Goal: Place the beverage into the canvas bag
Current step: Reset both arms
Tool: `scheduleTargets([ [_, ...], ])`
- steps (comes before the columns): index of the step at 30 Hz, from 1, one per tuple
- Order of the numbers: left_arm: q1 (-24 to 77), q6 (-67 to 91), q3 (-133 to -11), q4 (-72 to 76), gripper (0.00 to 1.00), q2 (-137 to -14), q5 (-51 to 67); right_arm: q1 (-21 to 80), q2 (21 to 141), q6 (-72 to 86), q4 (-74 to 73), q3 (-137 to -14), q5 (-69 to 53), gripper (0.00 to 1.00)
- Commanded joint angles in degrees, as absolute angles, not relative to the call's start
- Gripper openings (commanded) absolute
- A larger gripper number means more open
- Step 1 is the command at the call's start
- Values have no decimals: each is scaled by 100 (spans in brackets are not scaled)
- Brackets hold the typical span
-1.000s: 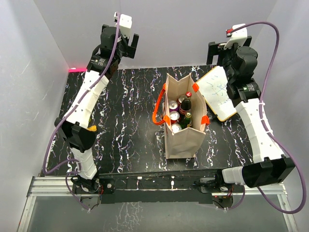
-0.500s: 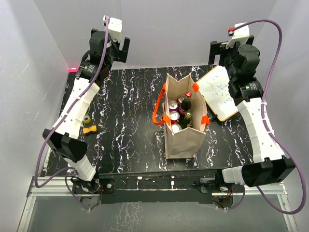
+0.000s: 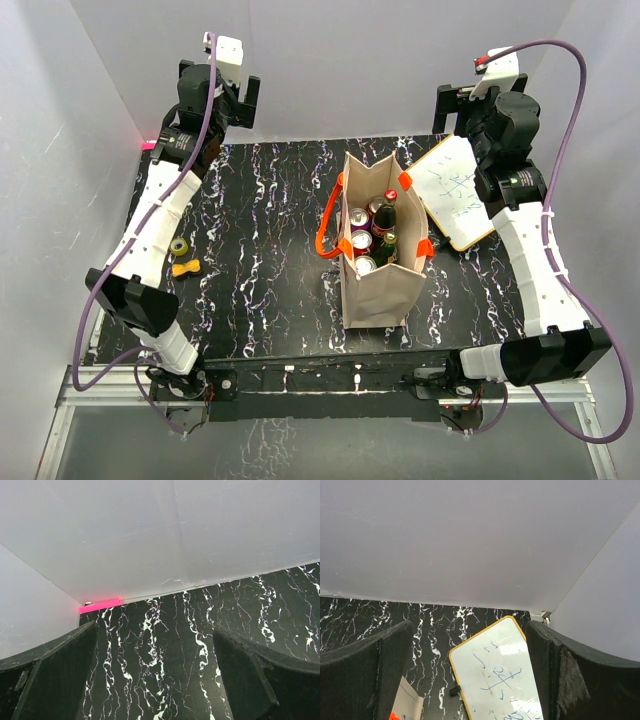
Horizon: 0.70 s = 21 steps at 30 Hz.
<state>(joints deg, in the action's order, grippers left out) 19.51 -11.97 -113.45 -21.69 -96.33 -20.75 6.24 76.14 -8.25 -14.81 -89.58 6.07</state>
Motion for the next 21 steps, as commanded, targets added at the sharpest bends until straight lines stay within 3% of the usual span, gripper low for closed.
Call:
scheduleTargets([
  [1, 1951, -1154, -11445, -2238, 97, -9423, -2035, 573, 7489, -714, -1208, -9114, 557, 98],
  [21, 1956, -1110, -11420, -2324, 97, -9488, -1824, 509, 7406, -632, -1169, -8915, 505, 98],
])
